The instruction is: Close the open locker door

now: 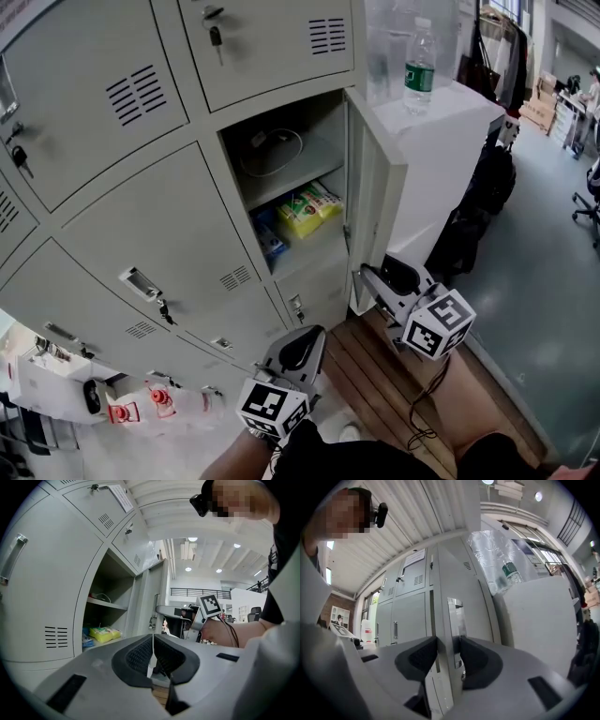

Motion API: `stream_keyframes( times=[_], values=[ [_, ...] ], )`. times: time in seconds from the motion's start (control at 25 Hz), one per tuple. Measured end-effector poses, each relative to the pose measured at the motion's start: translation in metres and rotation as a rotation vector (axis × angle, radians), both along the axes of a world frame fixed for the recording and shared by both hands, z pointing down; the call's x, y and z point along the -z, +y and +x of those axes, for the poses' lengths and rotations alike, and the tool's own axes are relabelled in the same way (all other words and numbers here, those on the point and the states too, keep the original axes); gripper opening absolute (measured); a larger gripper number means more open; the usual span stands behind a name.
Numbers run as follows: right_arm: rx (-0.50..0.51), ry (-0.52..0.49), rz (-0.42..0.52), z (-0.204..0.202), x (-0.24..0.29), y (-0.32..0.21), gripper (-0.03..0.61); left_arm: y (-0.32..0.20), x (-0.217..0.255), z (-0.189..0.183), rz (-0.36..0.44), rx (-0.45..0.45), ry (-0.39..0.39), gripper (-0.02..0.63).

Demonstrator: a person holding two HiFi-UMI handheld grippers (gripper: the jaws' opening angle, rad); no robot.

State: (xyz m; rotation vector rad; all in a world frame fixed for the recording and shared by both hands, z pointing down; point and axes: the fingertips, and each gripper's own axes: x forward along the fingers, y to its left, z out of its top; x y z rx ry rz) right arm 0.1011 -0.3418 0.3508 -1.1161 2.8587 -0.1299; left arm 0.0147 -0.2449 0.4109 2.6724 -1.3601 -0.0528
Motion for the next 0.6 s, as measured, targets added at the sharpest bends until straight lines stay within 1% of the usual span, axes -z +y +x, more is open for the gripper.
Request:
stream_keyframes(
  times=[0.24, 0.4, 0.6],
  values=[
    [0.093, 0.051, 0.017, -0.058, -0.004, -0.002, 0.196, -0.004, -0.002, -0.028, -0.007, 0.037, 0.005, 0.023],
    [0.113, 0.073, 0.032, -0.096, -0.005, -0.010, 0.192, -0.007, -0.006, -0.050, -0.017, 0.066, 0.005, 0.022],
    [0.110, 0.063, 0.035, -0.133, -0.007, -0.027, 0.183, -0.013, -0.009, -0.077, -0.028, 0.094, 0.009, 0.022]
  ],
)
